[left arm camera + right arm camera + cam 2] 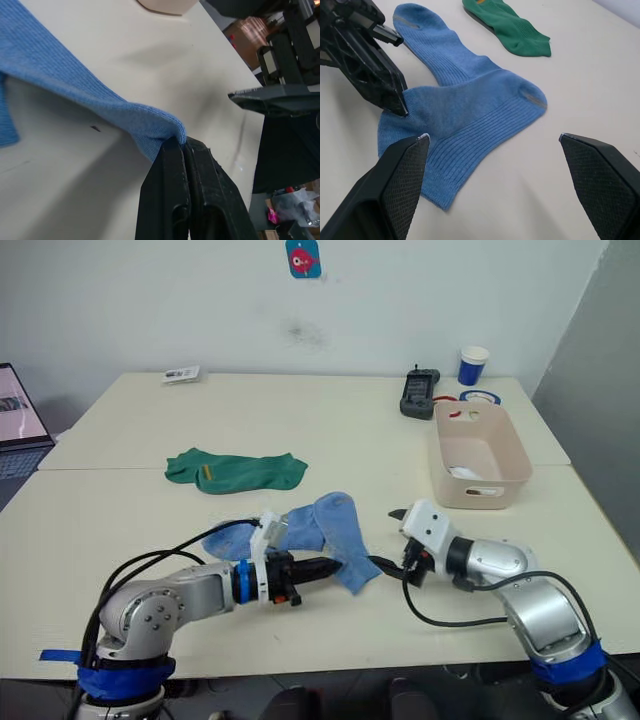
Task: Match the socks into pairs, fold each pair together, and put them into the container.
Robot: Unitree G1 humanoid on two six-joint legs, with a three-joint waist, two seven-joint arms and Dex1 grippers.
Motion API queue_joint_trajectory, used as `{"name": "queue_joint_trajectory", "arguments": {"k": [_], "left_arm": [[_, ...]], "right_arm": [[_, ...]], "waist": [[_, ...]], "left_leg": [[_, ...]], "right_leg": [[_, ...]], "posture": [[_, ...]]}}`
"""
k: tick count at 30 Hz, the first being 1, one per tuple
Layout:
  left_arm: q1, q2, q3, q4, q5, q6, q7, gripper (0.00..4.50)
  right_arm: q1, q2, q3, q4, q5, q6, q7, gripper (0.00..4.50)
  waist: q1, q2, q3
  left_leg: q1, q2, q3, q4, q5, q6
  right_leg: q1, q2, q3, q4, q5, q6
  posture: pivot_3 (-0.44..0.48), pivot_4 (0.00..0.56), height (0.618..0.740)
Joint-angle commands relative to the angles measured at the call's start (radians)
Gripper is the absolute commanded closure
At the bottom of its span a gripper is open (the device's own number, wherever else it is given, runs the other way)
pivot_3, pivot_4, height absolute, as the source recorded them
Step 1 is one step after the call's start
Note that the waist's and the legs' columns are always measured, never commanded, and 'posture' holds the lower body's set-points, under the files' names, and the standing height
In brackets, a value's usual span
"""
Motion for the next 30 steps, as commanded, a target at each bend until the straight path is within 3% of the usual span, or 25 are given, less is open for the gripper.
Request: {"name": "queue_joint_trajectory", "arguments": {"k": [1, 6, 10, 13, 15, 18, 23, 30], "left_arm": [[0.013, 0.0, -0.028, -0.041, -0.003, -0.018, 0.004, 4.3], [0.031, 0.091, -0.033, -0.05, -0.013, -0.027, -0.066, 2.95], [0.009, 0.335, -0.053, -0.023, 0.047, -0.131, -0.281, 1.63], [-0.062, 0.44, -0.072, 0.105, 0.13, -0.273, -0.409, 0.72], [-0.145, 0.441, -0.097, 0.228, 0.201, -0.368, -0.444, 0.72], [-0.281, 0.344, -0.166, 0.453, 0.349, -0.545, -0.417, 0.72], [-0.419, 0.184, -0.236, 0.716, 0.516, -0.781, -0.399, 0.72], [-0.567, 0.038, -0.302, 1.012, 0.706, -1.019, -0.373, 0.72]], "right_arm": [[0.011, -0.02, -0.035, -0.025, 0.015, -0.018, 0.016, 0.0], [0.021, -0.02, -0.034, -0.023, 0.016, -0.016, 0.015, 0.0], [0.051, -0.018, -0.03, -0.021, 0.011, 0.0, 0.002, 0.0], [0.077, -0.016, -0.018, -0.011, -0.005, 0.03, -0.023, 0.0], [0.09, 0.007, -0.014, -0.004, -0.002, 0.076, -0.06, 0.0], [0.099, 0.041, 0.011, -0.018, 0.011, 0.146, -0.092, 0.0], [0.1, 0.032, 0.08, -0.046, -0.008, 0.203, -0.094, 0.0], [0.072, 0.05, 0.131, -0.018, -0.033, 0.234, -0.125, 0.0]], "waist": [[-0.001, 0.0, 0.0], [-0.003, 0.0, 0.0], [-0.002, 0.0, 0.0], [0.002, 0.0, 0.0], [0.007, 0.0, 0.0], [0.015, 0.0, 0.0], [0.024, 0.0, 0.0], [0.022, 0.0, 0.0]], "left_leg": [[0.0, 0.0, 0.0, 0.0, 0.0, 0.0], [0.0, 0.0, 0.0, 0.0, 0.0, 0.0], [0.0, -0.001, 0.0, 0.0, 0.0, 0.0], [0.0, 0.0, -0.001, -0.001, 0.0, 0.0], [0.0, -0.001, -0.001, -0.001, 0.0, 0.0], [-0.001, -0.001, 0.0, 0.0, 0.0, 0.0], [-0.002, -0.002, 0.002, 0.0, 0.0, 0.0], [-0.003, -0.002, 0.001, 0.001, 0.0, 0.0]], "right_leg": [[0.0, 0.0, 0.0, 0.0, 0.0, 0.0], [0.0, 0.0, 0.0, 0.0, 0.0, 0.0], [0.0, 0.001, -0.001, 0.0, -0.001, -0.002], [0.0, 0.002, -0.003, 0.0, -0.002, -0.004], [0.0, 0.001, -0.004, 0.0, -0.002, -0.004], [0.001, 0.0, -0.007, -0.001, -0.002, -0.004], [0.0, 0.0, -0.007, -0.002, -0.002, -0.004], [0.0, 0.006, -0.007, -0.001, -0.002, -0.003]], "posture": [[0.0, 0.15, 0.74], [0.0, 0.15, 0.74], [0.0, 0.15, 0.74], [0.0, 0.15, 0.74], [0.0, 0.15, 0.74], [0.0, 0.15, 0.74], [0.0, 0.15, 0.74], [0.0, 0.15, 0.74]]}}
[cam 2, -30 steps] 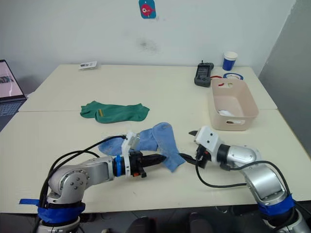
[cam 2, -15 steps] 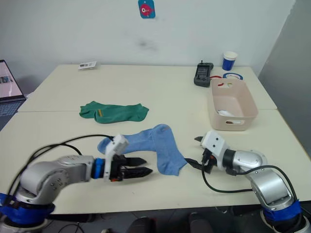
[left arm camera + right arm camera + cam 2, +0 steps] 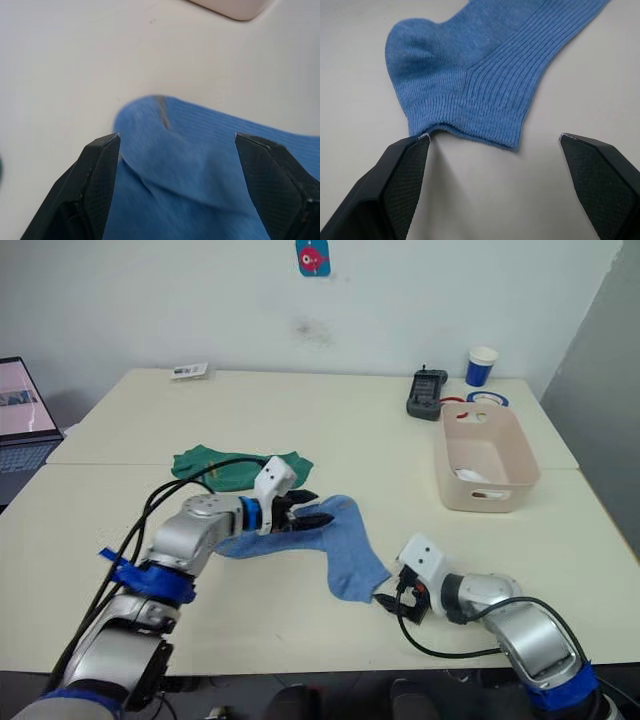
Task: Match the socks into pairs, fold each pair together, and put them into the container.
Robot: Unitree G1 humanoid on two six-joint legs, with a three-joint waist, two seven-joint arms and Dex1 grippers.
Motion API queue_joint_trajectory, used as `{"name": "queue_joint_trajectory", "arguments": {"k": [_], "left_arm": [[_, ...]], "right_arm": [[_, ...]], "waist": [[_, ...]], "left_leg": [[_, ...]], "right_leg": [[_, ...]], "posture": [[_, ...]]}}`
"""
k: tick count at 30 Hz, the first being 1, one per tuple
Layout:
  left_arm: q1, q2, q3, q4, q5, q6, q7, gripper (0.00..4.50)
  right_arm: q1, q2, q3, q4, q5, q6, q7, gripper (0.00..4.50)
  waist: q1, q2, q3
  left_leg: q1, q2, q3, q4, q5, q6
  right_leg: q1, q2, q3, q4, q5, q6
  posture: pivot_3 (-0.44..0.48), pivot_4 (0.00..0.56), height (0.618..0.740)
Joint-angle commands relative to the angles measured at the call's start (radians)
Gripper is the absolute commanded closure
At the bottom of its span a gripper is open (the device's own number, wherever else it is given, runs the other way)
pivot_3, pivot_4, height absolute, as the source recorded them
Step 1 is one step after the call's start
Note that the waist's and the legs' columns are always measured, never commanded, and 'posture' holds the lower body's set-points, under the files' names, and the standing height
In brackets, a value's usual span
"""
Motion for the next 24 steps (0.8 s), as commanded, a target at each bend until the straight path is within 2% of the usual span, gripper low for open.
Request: {"name": "queue_joint_trajectory", "arguments": {"k": [1, 2, 3, 4, 13, 15, 20, 24], "left_arm": [[-0.06, -0.042, -0.03, 0.105, 0.092, -0.109, 0.017, 0.89], [-0.072, -0.052, -0.035, 0.134, 0.113, -0.125, 0.022, 1.11], [-0.081, -0.06, -0.042, 0.158, 0.132, -0.144, 0.02, 1.34], [-0.087, -0.066, -0.045, 0.175, 0.145, -0.156, 0.015, 1.61], [-0.118, -0.105, -0.032, 0.253, 0.201, -0.143, 0.004, 4.46], [-0.119, -0.109, -0.021, 0.251, 0.197, -0.136, 0.002, 4.5], [-0.107, -0.101, 0.032, 0.202, 0.156, -0.089, -0.005, 4.5], [-0.069, -0.069, 0.082, 0.094, 0.116, -0.019, -0.018, 4.5]], "right_arm": [[-0.026, 0.02, 0.02, 0.0, -0.021, -0.001, -0.021, 0.0], [-0.029, 0.029, 0.025, 0.01, -0.026, -0.001, -0.025, 0.0], [-0.032, 0.039, 0.028, 0.02, -0.029, -0.002, -0.029, 0.43], [-0.036, 0.046, 0.031, 0.026, -0.03, -0.003, -0.032, 0.63], [-0.077, 0.074, 0.047, 0.072, -0.048, -0.031, -0.016, 3.8], [-0.085, 0.075, 0.035, 0.081, -0.046, -0.041, -0.011, 4.47], [-0.096, 0.047, 0.001, 0.075, -0.037, -0.068, 0.023, 4.47], [-0.111, 0.004, -0.023, 0.063, -0.026, -0.126, 0.084, 4.47]], "waist": [[-0.002, 0.0, 0.0], [-0.003, 0.0, 0.0], [-0.004, 0.0, 0.0], [-0.005, 0.0, 0.0], [-0.012, 0.0, 0.0], [-0.012, 0.0, 0.0], [-0.012, 0.0, 0.0], [-0.019, 0.0, 0.0]], "left_leg": [[0.0, 0.001, 0.0, 0.0, 0.0, 0.0], [0.0, 0.001, 0.0, 0.0, 0.0, 0.0], [0.0, 0.001, 0.0, 0.0, 0.0, 0.0], [0.0, 0.002, 0.0, 0.0, 0.0, 0.0], [0.001, 0.002, 0.0, 0.0, 0.0, 0.0], [0.001, 0.002, 0.0, 0.0, 0.0, 0.0], [0.0, 0.002, -0.001, 0.0, 0.0, 0.0], [0.0, 0.002, 0.0, 0.0, 0.0, 0.0]], "right_leg": [[0.0, 0.001, 0.0, 0.0, 0.0, 0.0], [0.0, 0.001, 0.0, 0.0, 0.0, 0.0], [0.0, 0.002, 0.0, 0.0, 0.0, 0.0], [0.0, 0.002, 0.0, 0.0, 0.0, 0.0], [0.0, 0.002, -0.001, 0.001, 0.0, 0.0], [0.0, 0.002, 0.0, 0.001, 0.0, 0.0], [0.0, 0.002, -0.001, 0.001, 0.0, 0.0], [0.0, 0.002, 0.0, 0.001, 0.0, 0.0]], "posture": [[0.0, 0.15, 0.74], [0.0, 0.15, 0.74], [0.0, 0.15, 0.74], [0.0, 0.15, 0.74], [0.0, 0.15, 0.74], [0.0, 0.15, 0.74], [0.0, 0.15, 0.74], [0.0, 0.15, 0.74]]}}
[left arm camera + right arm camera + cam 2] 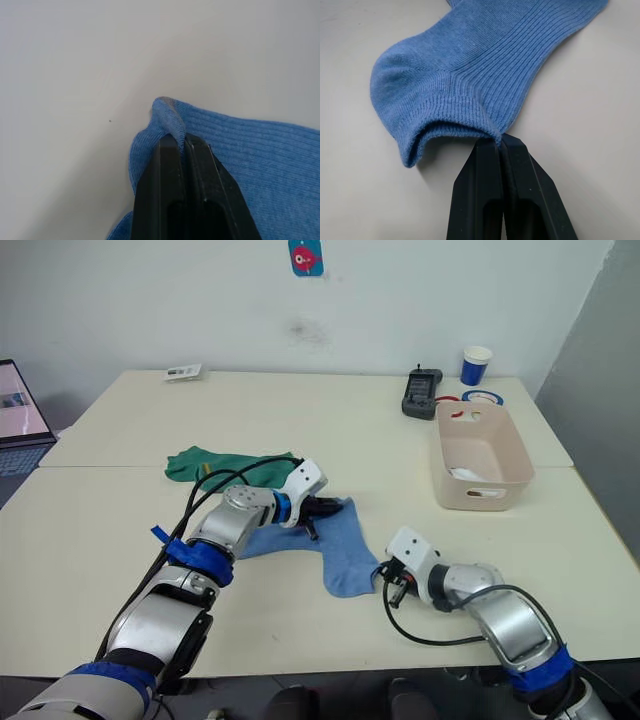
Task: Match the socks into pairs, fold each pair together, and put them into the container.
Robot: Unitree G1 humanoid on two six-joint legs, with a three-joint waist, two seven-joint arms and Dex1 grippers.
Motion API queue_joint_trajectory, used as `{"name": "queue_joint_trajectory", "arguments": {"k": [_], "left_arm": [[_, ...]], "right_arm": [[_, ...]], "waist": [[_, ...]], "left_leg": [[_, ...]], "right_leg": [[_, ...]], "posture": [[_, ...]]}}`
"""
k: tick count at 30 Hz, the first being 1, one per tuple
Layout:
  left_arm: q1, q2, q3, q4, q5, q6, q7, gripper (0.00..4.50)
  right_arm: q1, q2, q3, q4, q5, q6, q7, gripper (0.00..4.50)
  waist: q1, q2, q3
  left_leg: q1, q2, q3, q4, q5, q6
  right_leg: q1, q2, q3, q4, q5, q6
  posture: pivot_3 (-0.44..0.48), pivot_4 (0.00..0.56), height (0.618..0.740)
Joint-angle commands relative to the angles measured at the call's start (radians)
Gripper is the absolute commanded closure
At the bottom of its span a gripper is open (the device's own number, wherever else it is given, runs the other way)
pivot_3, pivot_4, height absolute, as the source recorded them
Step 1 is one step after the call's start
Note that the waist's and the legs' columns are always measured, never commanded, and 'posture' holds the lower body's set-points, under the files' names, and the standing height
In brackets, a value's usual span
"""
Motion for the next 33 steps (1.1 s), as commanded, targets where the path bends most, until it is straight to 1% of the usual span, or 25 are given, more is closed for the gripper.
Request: {"name": "queue_joint_trajectory", "arguments": {"k": [1, 7, 10, 13, 17, 19, 22, 25, 27, 28, 30, 31, 33], "left_arm": [[0.03, 0.036, 0.053, -0.139, -0.044, 0.061, -0.013, 4.5], [0.154, 0.096, 0.099, -0.46, -0.115, 0.285, -0.01, 4.5], [0.243, 0.127, 0.143, -0.674, -0.159, 0.432, 0.038, 4.5], [0.325, 0.114, 0.195, -0.861, -0.176, 0.563, 0.157, 4.5], [0.463, 0.054, 0.26, -1.122, -0.173, 0.74, 0.348, 4.5], [0.534, 0.01, 0.278, -1.228, -0.167, 0.794, 0.429, 4.5], [0.617, -0.038, 0.28, -1.302, -0.159, 0.826, 0.512, 4.5], [0.706, -0.026, 0.23, -1.289, -0.127, 0.732, 0.539, 4.5], [0.737, -0.045, 0.23, -1.247, -0.121, 0.674, 0.564, 4.5], [0.747, -0.048, 0.226, -1.228, -0.117, 0.642, 0.571, 4.5], [0.758, -0.06, 0.224, -1.21, -0.131, 0.595, 0.568, 4.01], [0.76, -0.062, 0.227, -1.205, -0.144, 0.573, 0.557, 3.8], [0.763, -0.054, 0.237, -1.202, -0.164, 0.554, 0.54, 3.2]], "right_arm": [[-0.03, -0.036, -0.042, -0.037, 0.026, -0.074, 0.068, 4.47], [-0.093, -0.077, -0.07, -0.009, 0.069, -0.128, 0.179, 4.47], [-0.139, -0.121, -0.079, 0.035, 0.089, -0.17, 0.273, 4.47], [-0.166, -0.157, -0.074, 0.08, 0.105, -0.205, 0.354, 4.47], [-0.209, -0.164, -0.061, 0.169, 0.112, -0.238, 0.436, 4.47], [-0.227, -0.159, -0.05, 0.232, 0.114, -0.246, 0.474, 4.47], [-0.236, -0.162, -0.012, 0.309, 0.081, -0.296, 0.526, 4.47], [-0.246, -0.132, 0.015, 0.364, 0.056, -0.319, 0.527, 4.47], [-0.249, -0.107, 0.017, 0.391, 0.046, -0.334, 0.515, 4.47], [-0.25, -0.095, 0.011, 0.405, 0.04, -0.345, 0.504, 4.26], [-0.249, -0.093, 0.0, 0.421, 0.027, -0.367, 0.498, 3.84], [-0.247, -0.093, -0.013, 0.422, 0.025, -0.363, 0.49, 3.53], [-0.24, -0.1, -0.034, 0.411, 0.035, -0.343, 0.481, 2.84]], "waist": [[-0.005, 0.0, 0.0], [-0.009, 0.0, 0.0], [-0.01, 0.0, 0.0], [-0.008, 0.0, 0.0], [-0.007, 0.0, 0.0], [-0.009, 0.0, 0.0], [-0.006, 0.0, 0.0], [-0.007, 0.0, 0.0], [-0.008, 0.0, 0.0], [-0.007, 0.0, 0.0], [-0.005, 0.0, 0.0], [-0.005, 0.0, 0.0], [-0.004, 0.0, 0.0]], "left_leg": [[0.0, 0.0, 0.0, 0.0, 0.0, 0.0], [0.001, 0.001, -0.002, 0.0, 0.0, 0.0], [0.001, 0.001, -0.003, 0.0, 0.0, 0.0], [0.001, 0.002, -0.005, 0.0, 0.0, 0.0], [0.001, 0.002, -0.008, 0.0, 0.0, 0.0], [0.001, 0.002, -0.008, 0.0, 0.0, 0.0], [0.001, 0.002, -0.009, 0.0, 0.0, 0.0], [0.002, 0.002, -0.009, 0.0, 0.0, 0.0], [0.002, 0.002, -0.009, 0.0, 0.0, 0.0], [0.002, 0.002, -0.01, 0.0, 0.0, 0.0], [0.002, 0.001, -0.01, 0.0, 0.0, 0.0], [0.002, 0.001, -0.01, 0.0, 0.0, 0.0], [0.001, 0.001, -0.009, 0.0, 0.0, 0.0]], "right_leg": [[0.0, 0.0, 0.0, 0.0, 0.0, 0.0], [0.0, 0.0, 0.0, 0.001, 0.0, 0.0], [0.001, 0.0, 0.001, 0.001, 0.0, 0.0], [0.001, -0.002, 0.001, 0.001, 0.0, 0.0], [0.002, -0.004, 0.001, 0.001, 0.0, 0.0], [0.002, -0.004, 0.001, 0.001, 0.0, 0.0], [0.002, -0.005, 0.0, 0.001, 0.001, -0.001], [0.003, -0.005, 0.0, 0.001, 0.001, -0.002], [0.002, -0.008, 0.0, 0.001, 0.002, -0.003], [0.002, -0.008, 0.0, 0.001, 0.003, -0.004], [0.002, -0.008, -0.001, 0.001, 0.003, -0.005], [0.002, -0.008, -0.001, 0.001, 0.003, -0.005], [0.003, -0.009, -0.001, 0.001, 0.003, -0.005]], "posture": [[0.0, 0.15, 0.74], [0.0, 0.15, 0.74], [0.0, 0.15, 0.74], [0.0, 0.15, 0.74], [0.0, 0.15, 0.74], [0.0, 0.15, 0.74], [0.0, 0.15, 0.74], [0.0, 0.15, 0.74], [0.0, 0.15, 0.74], [0.0, 0.15, 0.74], [0.0, 0.15, 0.74], [0.0, 0.15, 0.74], [0.0, 0.15, 0.74]]}}
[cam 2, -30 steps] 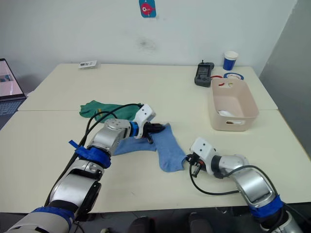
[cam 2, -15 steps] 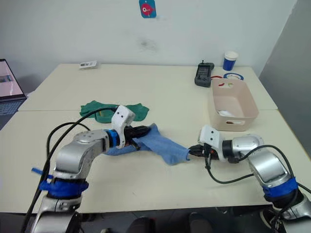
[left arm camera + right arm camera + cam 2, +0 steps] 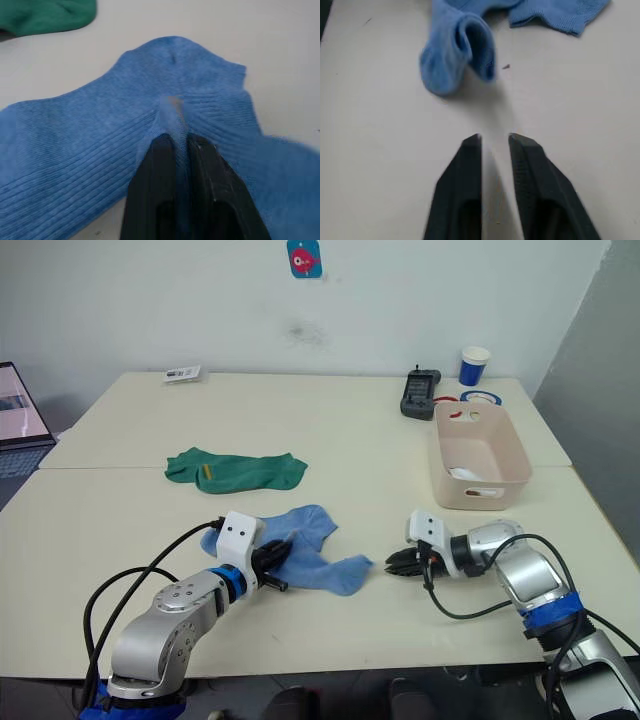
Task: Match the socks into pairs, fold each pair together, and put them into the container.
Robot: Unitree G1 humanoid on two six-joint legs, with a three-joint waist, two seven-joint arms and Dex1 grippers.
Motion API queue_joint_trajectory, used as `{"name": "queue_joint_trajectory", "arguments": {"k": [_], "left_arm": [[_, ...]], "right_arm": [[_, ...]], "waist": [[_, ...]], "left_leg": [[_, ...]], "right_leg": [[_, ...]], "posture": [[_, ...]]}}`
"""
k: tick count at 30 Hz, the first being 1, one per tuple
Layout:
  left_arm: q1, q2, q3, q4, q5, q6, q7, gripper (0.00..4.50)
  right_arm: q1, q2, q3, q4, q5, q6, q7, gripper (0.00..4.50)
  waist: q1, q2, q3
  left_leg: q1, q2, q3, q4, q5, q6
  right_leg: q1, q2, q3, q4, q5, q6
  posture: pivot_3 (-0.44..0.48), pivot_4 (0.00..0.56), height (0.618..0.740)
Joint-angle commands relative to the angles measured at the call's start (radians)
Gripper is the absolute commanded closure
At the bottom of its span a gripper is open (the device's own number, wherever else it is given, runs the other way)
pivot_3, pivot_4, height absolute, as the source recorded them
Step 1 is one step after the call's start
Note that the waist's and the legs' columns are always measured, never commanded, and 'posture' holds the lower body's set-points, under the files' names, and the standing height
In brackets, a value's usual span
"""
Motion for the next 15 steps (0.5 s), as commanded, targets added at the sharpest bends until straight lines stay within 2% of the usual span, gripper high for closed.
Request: {"name": "queue_joint_trajectory", "arguments": {"k": [1, 6, 8, 10, 15], "left_arm": [[-0.002, 0.013, 0.033, -0.017, -0.043, -0.049, -0.034, 2.88], [-0.01, 0.107, 0.127, -0.011, -0.146, -0.027, -0.138, 1.35], [-0.048, 0.174, 0.198, 0.035, -0.224, -0.008, -0.222, 0.7], [-0.086, 0.25, 0.221, 0.097, -0.27, -0.016, -0.318, 0.17], [-0.176, 0.403, 0.115, 0.286, -0.253, -0.114, -0.524, 0.17]], "right_arm": [[-0.001, -0.025, -0.071, -0.039, 0.017, 0.023, -0.022, 2.51], [0.075, -0.067, -0.16, -0.129, 0.057, 0.114, -0.072, 0.8], [0.133, -0.058, -0.227, -0.244, 0.142, 0.274, -0.131, 0.09], [0.186, -0.053, -0.264, -0.371, 0.251, 0.45, -0.165, 0.0], [0.229, 0.063, -0.295, -0.544, 0.414, 0.721, -0.325, 0.0]], "waist": [[0.001, 0.0, 0.0], [0.001, 0.0, 0.0], [0.0, 0.0, 0.0], [0.0, 0.0, 0.0], [-0.005, 0.0, 0.0]], "left_leg": [[0.0, -0.001, 0.0, 0.0, 0.0, 0.0], [0.0, 0.0, 0.0, 0.0, 0.0, 0.0], [0.0, 0.0, -0.001, 0.0, 0.0, 0.0], [0.0, 0.0, -0.001, -0.001, 0.0, 0.0], [0.001, 0.0, -0.001, -0.001, 0.0, 0.0]], "right_leg": [[0.0, 0.0, 0.0, 0.0, 0.0, 0.0], [0.0, -0.001, 0.0, 0.0, 0.0, 0.0], [0.0, -0.001, -0.001, 0.0, 0.0, 0.001], [0.0, 0.0, -0.002, 0.0, -0.002, 0.003], [0.0, 0.001, -0.001, 0.0, -0.003, 0.004]], "posture": [[0.0, 0.15, 0.74], [0.0, 0.15, 0.74], [0.0, 0.15, 0.74], [0.0, 0.15, 0.74], [0.0, 0.15, 0.74]]}}
